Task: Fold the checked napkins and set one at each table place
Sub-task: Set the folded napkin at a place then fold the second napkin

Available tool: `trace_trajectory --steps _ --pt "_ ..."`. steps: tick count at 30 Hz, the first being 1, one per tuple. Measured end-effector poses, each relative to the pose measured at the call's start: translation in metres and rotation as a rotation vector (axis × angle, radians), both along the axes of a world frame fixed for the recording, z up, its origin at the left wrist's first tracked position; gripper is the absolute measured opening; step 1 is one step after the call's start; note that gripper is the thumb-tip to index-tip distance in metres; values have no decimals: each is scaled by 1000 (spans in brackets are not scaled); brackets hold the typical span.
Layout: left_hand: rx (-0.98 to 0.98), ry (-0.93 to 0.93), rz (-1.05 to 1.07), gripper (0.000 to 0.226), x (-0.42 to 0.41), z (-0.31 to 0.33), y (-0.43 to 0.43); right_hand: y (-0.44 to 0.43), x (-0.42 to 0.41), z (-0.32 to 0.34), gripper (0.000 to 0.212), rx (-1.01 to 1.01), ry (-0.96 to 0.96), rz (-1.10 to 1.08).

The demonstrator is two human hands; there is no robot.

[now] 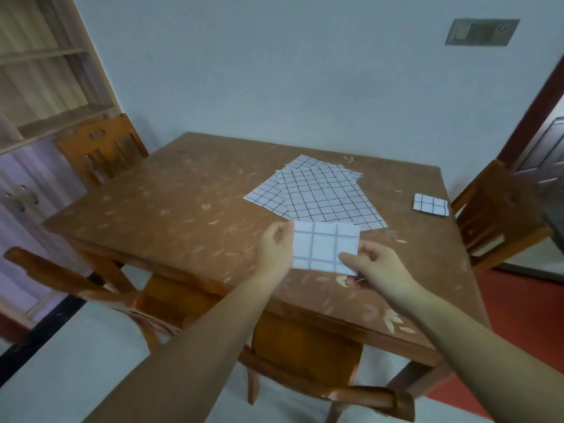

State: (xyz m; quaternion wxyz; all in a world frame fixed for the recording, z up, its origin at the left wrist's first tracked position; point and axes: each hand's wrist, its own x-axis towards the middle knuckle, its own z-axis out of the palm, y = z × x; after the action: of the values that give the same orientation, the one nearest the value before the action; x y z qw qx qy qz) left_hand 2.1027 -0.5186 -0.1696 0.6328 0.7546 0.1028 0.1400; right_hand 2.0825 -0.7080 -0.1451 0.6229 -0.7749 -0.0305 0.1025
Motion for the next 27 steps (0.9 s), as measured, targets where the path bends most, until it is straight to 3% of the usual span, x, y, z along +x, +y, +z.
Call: trace_trajectory --steps 6,9,11,15,22,27 --pt "-99 306 -109 32 24 -17 6 -5 41 -27 10 44 84 14" --pt "-80 415 -227 20 34 -21 7 -10 56 -38 29 50 130 -7" --pt "-81 471 -266 15 41 -25 4 -16 65 -45 24 38 154 -8" --pt "-106 477 -296 29 59 -42 3 -22 78 -55 28 47 204 -31" --pt "-95 559 -450 10 89 -67 18 -10 96 -66 11 74 236 -218" --pt "-302 537 -482 16 103 -79 28 19 99 -63 10 251 314 -360"
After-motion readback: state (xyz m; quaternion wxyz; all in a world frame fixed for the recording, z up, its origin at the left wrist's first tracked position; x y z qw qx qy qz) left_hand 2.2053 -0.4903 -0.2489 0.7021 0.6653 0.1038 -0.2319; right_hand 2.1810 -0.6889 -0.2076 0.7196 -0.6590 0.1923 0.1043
